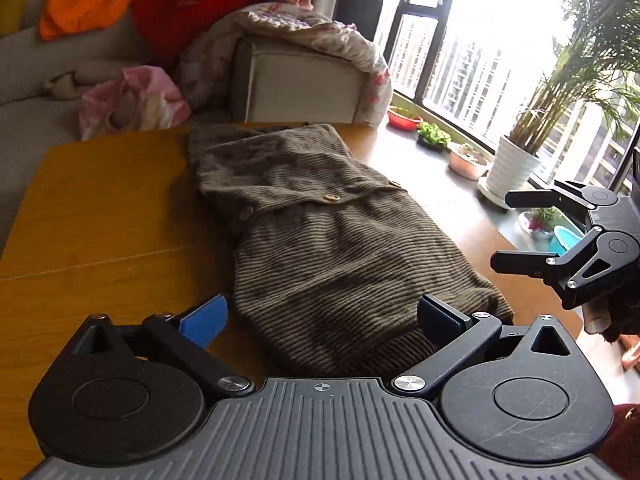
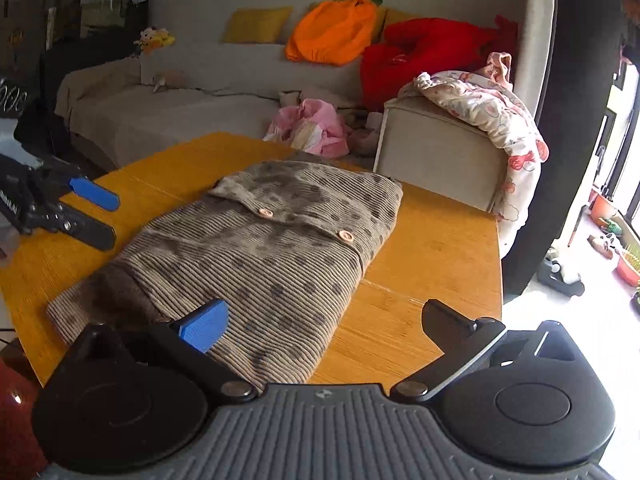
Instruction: Fold clothes
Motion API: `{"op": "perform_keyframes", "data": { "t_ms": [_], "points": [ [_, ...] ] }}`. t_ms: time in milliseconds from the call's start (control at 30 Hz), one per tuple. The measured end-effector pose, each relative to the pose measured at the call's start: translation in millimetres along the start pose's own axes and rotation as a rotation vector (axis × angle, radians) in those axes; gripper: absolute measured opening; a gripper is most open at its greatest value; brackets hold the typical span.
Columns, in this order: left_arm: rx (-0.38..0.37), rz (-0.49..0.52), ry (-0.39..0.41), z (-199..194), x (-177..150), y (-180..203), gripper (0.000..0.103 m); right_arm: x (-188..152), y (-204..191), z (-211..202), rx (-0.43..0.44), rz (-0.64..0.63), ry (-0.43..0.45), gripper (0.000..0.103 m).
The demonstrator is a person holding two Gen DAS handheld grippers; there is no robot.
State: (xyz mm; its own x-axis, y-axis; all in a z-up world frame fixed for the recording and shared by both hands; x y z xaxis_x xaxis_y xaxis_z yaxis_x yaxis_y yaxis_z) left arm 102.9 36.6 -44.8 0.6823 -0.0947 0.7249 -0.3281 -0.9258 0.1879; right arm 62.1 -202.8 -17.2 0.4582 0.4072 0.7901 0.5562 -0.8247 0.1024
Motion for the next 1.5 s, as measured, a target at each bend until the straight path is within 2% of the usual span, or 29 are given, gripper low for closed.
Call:
{"op": "perform_keyframes", "data": {
  "t_ms": [33, 133, 200, 267, 333, 400, 500, 533, 600, 633, 667, 767, 900, 967, 1133, 1233, 1300, 1333, 1367, 1400, 1500],
  "points": [
    [0.01, 0.016, -0.007, 6, 0, 3, 0.103, 0, -5, 6, 0.004, -0.013, -0.01, 0.103],
    [0.066, 0.1, -0.101, 30, -13, 10, 0.103, -15, -17, 30, 0.003, -0.083, -0.105, 0.103],
    [0.084, 0.144, -0.124, 34, -16, 9, 0.103, -14, -12, 32, 0.033, -0.062, -0.117, 0.103],
    [0.032, 0.114, -0.078, 26, 0, 1, 0.103, -13, -6, 35, 0.062, -0.041, -0.129, 0.103],
    [-0.023, 0.051, -0.014, 19, 26, -8, 0.103, 7, 12, 36, 0.106, 0.038, -0.095, 0.103],
    [-0.072, -0.059, 0.045, 19, 60, -24, 0.103, 34, 37, 41, 0.155, 0.152, -0.052, 0.103],
    [-0.176, -0.247, 0.06, 45, 102, -63, 0.103, 72, 89, 71, 0.224, 0.385, -0.018, 0.103],
    [-0.211, -0.326, 0.036, 62, 115, -81, 0.103, 80, 106, 87, 0.227, 0.441, -0.018, 0.103],
    [-0.212, -0.432, 0.004, 90, 133, -108, 0.098, 91, 134, 124, 0.228, 0.509, -0.041, 0.093],
    [-0.196, -0.453, -0.006, 104, 141, -121, 0.096, 94, 144, 142, 0.235, 0.531, -0.064, 0.079],
    [-0.179, -0.471, -0.015, 118, 150, -133, 0.094, 97, 153, 159, 0.241, 0.553, -0.084, 0.075],
    [-0.115, -0.438, -0.031, 149, 170, -150, 0.094, 102, 169, 199, 0.223, 0.591, -0.103, 0.075],
    [-0.028, -0.333, -0.044, 179, 189, -159, 0.094, 104, 171, 237, 0.223, 0.589, -0.123, 0.075],
    [-0.009, -0.297, -0.063, 192, 194, -161, 0.094, 105, 167, 249, 0.228, 0.572, -0.125, 0.075],
    [0.023, -0.252, -0.086, 214, 193, -159, 0.09, 110, 159, 271, 0.274, 0.564, -0.123, 0.067],
    [0.037, -0.21, -0.062, 220, 194, -153, 0.086, 117, 153, 279, 0.304, 0.553, -0.122, 0.063],
    [0.021, -0.205, -0.05, 221, 194, -149, 0.063, 119, 147, 284, 0.328, 0.54, -0.13, 0.047],
    [0.017, -0.19, -0.048, 222, 193, -146, 0.054, 119, 145, 284, 0.323, 0.527, -0.134, 0.044],
    [0.008, -0.185, -0.053, 223, 192, -143, 0.031, 119, 142, 285, 0.318, 0.514, -0.137, 0.033],
    [-0.002, -0.182, -0.058, 223, 190, -141, 0.025, 119, 140, 285, 0.304, 0.498, -0.144, 0.019],
    [-0.016, -0.167, -0.055, 214, 189, -132, 0.017, 122, 139, 275, 0.286, 0.478, -0.127, 0.012]
  ]
}}
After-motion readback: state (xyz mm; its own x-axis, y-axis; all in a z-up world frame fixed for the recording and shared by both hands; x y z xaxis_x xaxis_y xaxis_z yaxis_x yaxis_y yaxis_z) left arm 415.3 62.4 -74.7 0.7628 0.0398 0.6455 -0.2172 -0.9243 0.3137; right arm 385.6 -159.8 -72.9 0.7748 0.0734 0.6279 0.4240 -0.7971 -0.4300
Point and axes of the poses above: each gripper's, at about its wrist camera, not at the fingertips, and z roughly the way its jaws point, y to its right, x to its top, the point moved 6 cm from there along z, roughly the way its jaws point, and after that the axes turned 2 degrees about -y, right-handed, at the moved point
